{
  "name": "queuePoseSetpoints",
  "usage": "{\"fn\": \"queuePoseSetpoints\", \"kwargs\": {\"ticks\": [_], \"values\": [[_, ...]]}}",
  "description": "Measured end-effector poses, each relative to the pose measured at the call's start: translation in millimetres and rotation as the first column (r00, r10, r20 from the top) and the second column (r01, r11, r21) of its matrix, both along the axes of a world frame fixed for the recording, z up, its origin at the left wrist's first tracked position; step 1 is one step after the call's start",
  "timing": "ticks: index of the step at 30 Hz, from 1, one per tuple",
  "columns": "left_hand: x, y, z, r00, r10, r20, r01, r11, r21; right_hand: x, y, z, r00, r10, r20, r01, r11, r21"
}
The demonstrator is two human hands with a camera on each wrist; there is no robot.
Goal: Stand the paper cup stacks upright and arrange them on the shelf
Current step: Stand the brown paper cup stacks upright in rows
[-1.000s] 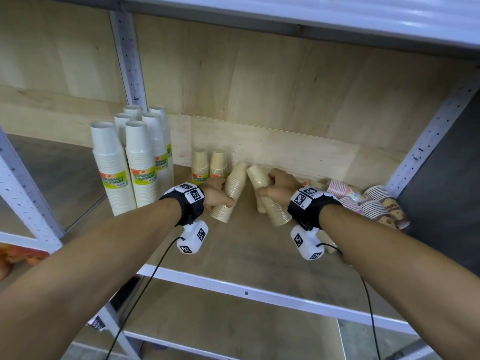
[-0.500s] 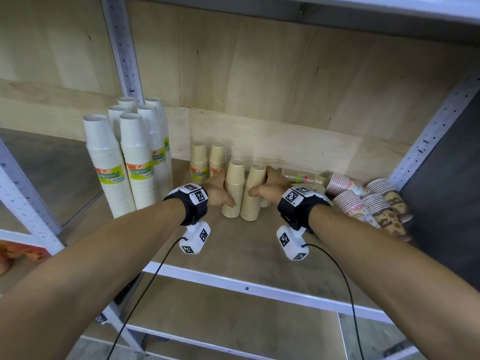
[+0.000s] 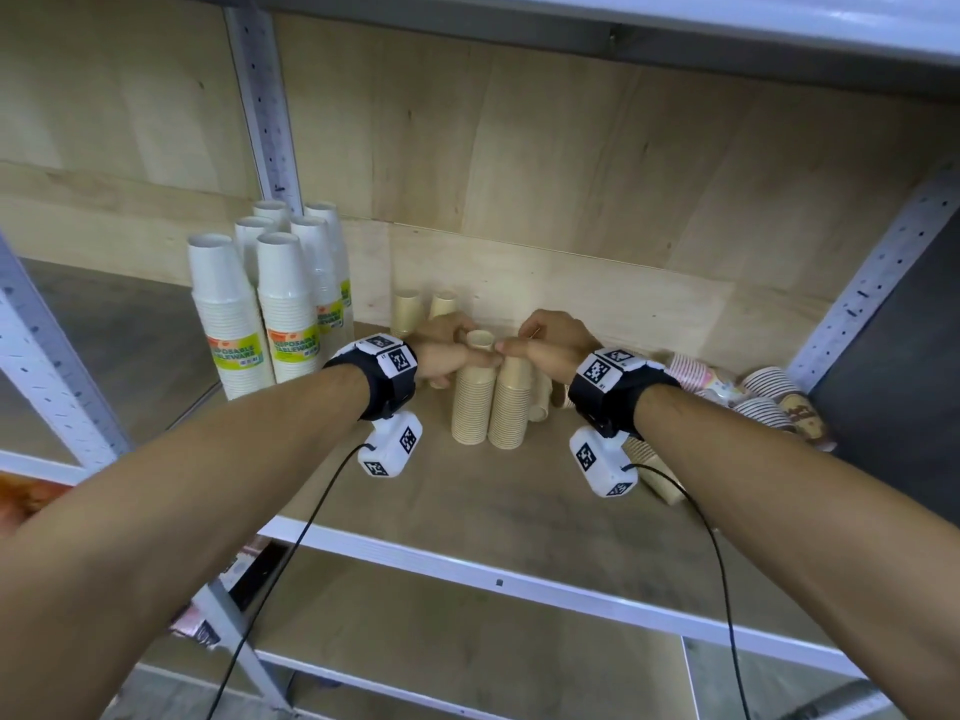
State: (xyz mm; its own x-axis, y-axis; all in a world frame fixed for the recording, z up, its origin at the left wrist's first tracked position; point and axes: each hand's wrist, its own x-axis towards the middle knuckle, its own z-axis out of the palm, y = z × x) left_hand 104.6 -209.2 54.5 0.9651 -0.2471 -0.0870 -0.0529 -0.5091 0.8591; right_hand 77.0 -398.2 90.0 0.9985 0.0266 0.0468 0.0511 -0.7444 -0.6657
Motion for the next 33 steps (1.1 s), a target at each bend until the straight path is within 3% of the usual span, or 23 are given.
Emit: {"fn": "queuePoseSetpoints", "kwargs": {"ticks": [4,10,20,27,33], "values": [[-1.5,-4.5,26.8,0.992,0.033,0.123,-0.053,0.986,0.157,-2.0,6.3,22.4,0.996,-0.007,0.087,0.030,0.963,-0.267],[-7.5,-8.5,38.3,0.982,-0.008,0.189,-0.060,0.934,0.353,-1.6,14.9,30.8,1.000,-0.019,0.012,0.022,0.913,-0.408],[-8.4,-7.5,49.6,0.990,-0.117,0.076,0.081,0.925,0.371,-5.8,19.7,33.1,0.995,0.084,-0.048,-0.096,0.907,-0.409],[-6.2,-10.7,49.5,0.998,-0.027,0.057,0.005,0.939,0.345,-9.3,21.3,35.8,0.999,0.051,-0.003,-0.046,0.877,-0.478],[-10.4,-12.6,54.0,0.995,-0.083,0.050,0.060,0.936,0.347,-8.3,22.3,38.0,0.994,0.100,-0.048,-0.110,0.875,-0.472]]}}
